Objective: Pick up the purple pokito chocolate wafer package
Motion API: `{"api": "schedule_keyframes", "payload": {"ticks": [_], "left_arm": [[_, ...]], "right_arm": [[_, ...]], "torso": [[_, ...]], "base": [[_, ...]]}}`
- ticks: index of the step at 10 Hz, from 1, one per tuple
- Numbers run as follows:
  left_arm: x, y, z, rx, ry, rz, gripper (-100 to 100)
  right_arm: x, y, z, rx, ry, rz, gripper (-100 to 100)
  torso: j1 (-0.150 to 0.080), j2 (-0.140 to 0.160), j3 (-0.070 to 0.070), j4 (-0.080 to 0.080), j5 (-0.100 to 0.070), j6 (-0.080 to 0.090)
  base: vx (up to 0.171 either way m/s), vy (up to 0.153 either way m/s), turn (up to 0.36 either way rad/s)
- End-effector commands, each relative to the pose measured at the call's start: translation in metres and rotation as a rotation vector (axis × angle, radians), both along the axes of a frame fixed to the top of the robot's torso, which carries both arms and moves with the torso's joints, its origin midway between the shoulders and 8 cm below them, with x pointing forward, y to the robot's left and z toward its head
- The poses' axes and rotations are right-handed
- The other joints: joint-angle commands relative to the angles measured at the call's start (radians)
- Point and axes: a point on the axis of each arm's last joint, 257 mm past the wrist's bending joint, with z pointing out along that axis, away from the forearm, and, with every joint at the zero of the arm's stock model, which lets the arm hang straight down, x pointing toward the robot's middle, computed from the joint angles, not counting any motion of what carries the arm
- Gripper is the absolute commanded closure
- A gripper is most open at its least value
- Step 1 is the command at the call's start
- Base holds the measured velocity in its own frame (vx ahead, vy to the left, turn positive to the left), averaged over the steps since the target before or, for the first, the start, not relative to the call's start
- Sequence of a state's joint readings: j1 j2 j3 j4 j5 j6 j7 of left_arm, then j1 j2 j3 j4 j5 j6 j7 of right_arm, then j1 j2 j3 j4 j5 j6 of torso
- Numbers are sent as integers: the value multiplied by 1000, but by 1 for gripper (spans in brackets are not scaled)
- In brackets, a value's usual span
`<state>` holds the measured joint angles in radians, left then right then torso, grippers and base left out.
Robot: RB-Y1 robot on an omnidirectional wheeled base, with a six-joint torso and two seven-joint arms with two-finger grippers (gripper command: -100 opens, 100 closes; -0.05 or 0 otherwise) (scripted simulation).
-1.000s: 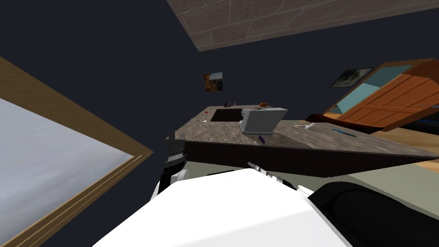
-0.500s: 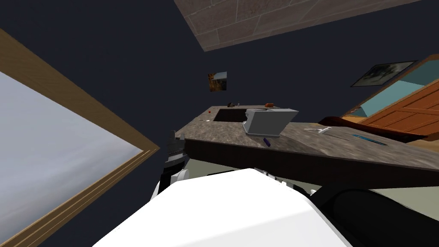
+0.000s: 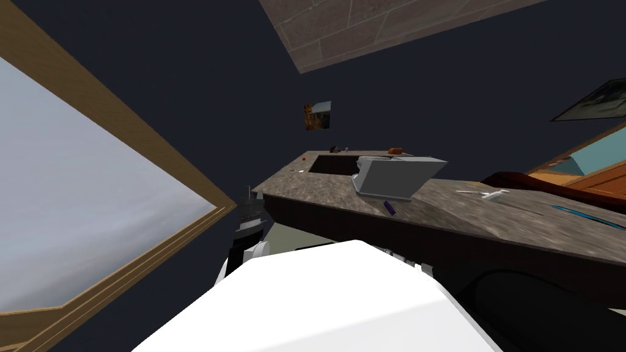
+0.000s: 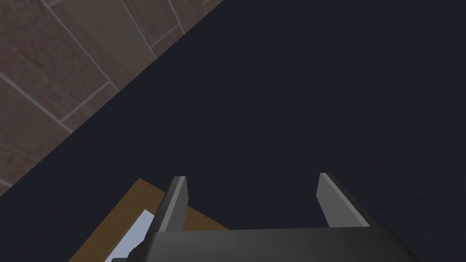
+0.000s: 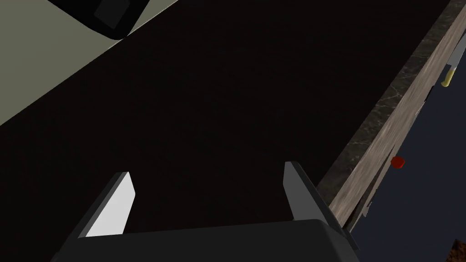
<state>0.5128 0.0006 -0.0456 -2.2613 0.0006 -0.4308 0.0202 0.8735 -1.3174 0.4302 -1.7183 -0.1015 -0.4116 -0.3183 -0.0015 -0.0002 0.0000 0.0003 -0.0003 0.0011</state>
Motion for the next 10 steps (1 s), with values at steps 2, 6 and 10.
{"api": "schedule_keyframes", "payload": {"ticks": [2,6,10], "left_arm": [[0,0,0,0,0,0,0],[0,0,0,0,0,0,0],[0,0,0,0,0,0,0]], "right_arm": [[-16,-33,0,-56,69,4,-100],[-39,-85,5,-146,168,-1,-100],[-53,-134,18,-238,249,-6,-100]], "torso": [[-1,0,0,0,0,-1],[-1,0,0,0,0,-1],[-1,0,0,0,0,-1]], "base": [[13,-19,184],[11,-22,157],[8,-29,154]]}}
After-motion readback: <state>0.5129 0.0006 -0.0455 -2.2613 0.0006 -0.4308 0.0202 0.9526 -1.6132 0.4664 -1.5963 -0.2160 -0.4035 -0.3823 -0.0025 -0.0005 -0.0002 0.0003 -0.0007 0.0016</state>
